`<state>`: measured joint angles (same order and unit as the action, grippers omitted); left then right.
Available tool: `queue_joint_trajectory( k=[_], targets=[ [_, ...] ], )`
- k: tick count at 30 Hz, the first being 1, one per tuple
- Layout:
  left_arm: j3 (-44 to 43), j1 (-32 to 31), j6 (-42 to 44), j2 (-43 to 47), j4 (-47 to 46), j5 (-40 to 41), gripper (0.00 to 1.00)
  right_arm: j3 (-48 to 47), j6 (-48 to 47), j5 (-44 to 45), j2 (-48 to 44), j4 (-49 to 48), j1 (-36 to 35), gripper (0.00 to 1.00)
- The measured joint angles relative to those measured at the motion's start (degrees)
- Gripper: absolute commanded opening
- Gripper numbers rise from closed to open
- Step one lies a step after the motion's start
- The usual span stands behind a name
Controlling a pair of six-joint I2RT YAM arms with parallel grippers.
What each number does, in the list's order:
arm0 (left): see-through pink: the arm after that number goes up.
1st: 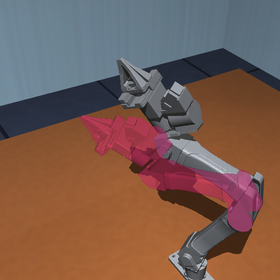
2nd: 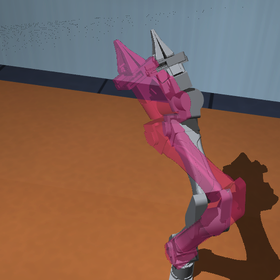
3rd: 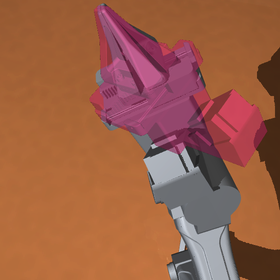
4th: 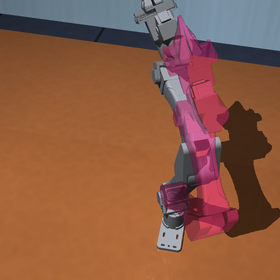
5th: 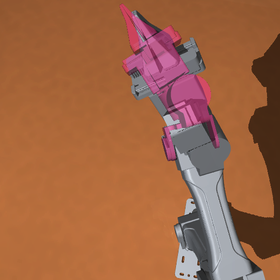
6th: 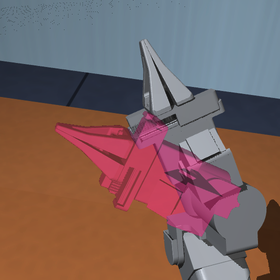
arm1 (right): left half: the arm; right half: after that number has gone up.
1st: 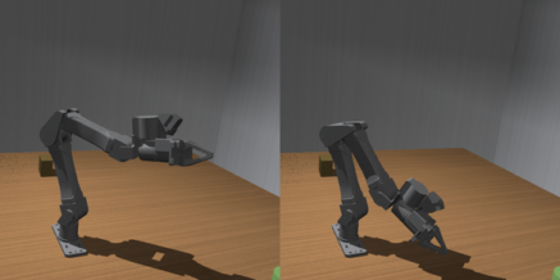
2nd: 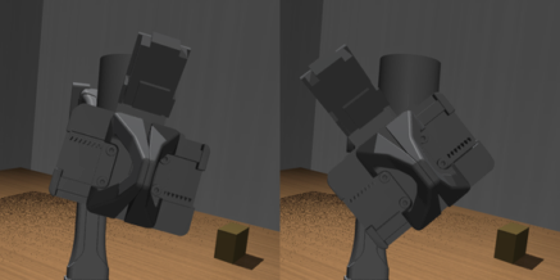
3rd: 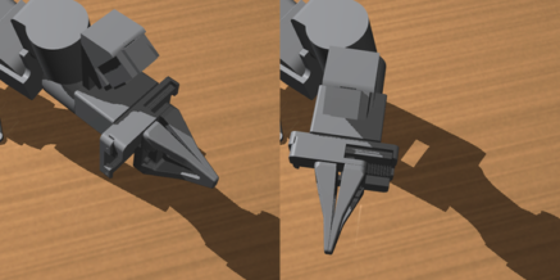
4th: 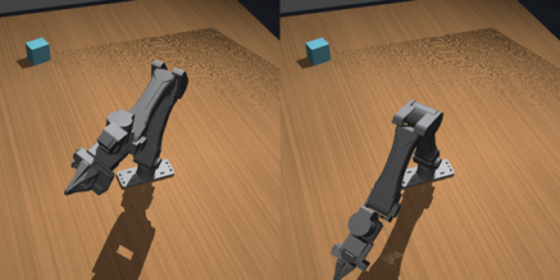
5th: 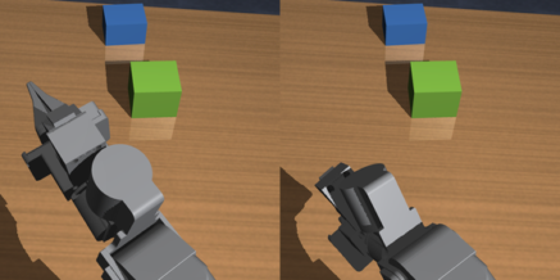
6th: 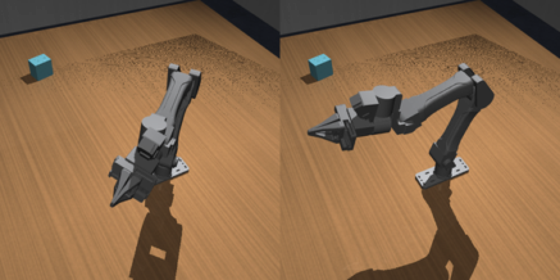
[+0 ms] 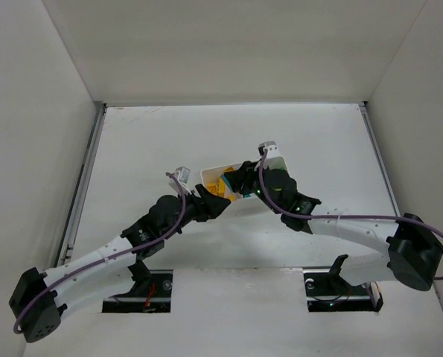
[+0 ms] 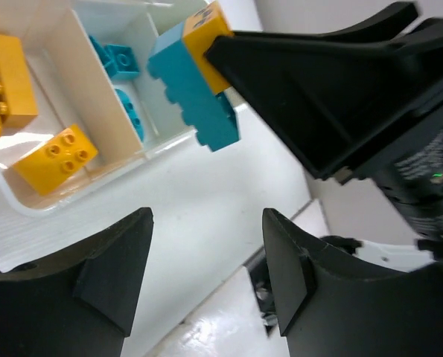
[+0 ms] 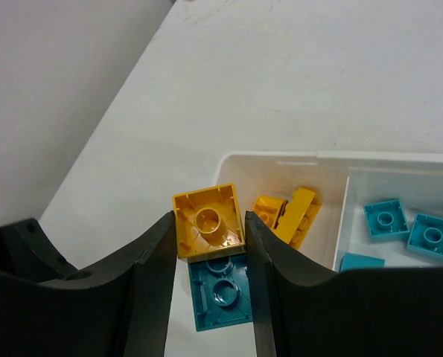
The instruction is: Sort the legos into containers by color
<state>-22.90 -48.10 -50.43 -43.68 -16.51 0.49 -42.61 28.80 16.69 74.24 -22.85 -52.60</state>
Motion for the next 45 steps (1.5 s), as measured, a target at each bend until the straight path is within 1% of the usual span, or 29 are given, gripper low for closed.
queue_joint_trajectory(
  k=[4,7,18,25,29,37,42,45],
  targets=[
    [-1.3,-3.0,2.7,-2.9,0.5,6.5,0.59,-0.9,1.9,2.5,0.5,-0.7,-0.5,0.23],
    [-1.7,-3.1,3.1,-4.4,-0.9,8.5,0.59,-0.9,3.1,3.7,0.5,-0.9,-0.8,0.23],
    [-1.7,-3.0,2.0,-7.2,-6.9,9.9,0.59,-0.9,6.2,4.6,0.5,-1.8,-1.3,0.24],
    [-1.7,-3.6,1.4,-9.1,-10.9,10.0,0.57,-0.7,8.0,4.6,0.5,-2.1,-1.6,0.24],
    [-1.7,-3.6,1.2,-11.0,-11.5,10.1,0.5,-0.3,9.1,4.5,0.5,-2.5,-2.0,0.24],
    [-1.7,-3.6,1.0,-11.5,-13.7,11.5,0.44,1.0,11.1,4.0,0.2,-3.5,-2.3,0.24],
    [-1.7,-3.7,1.1,-11.6,-14.6,13.5,0.32,1.9,12.5,3.7,-0.4,-3.8,-2.3,0.24],
    [-1.7,-3.7,1.1,-12.0,-15.0,14.3,0.26,2.3,13.4,3.5,-0.5,-4.5,-2.3,0.24]
  ],
)
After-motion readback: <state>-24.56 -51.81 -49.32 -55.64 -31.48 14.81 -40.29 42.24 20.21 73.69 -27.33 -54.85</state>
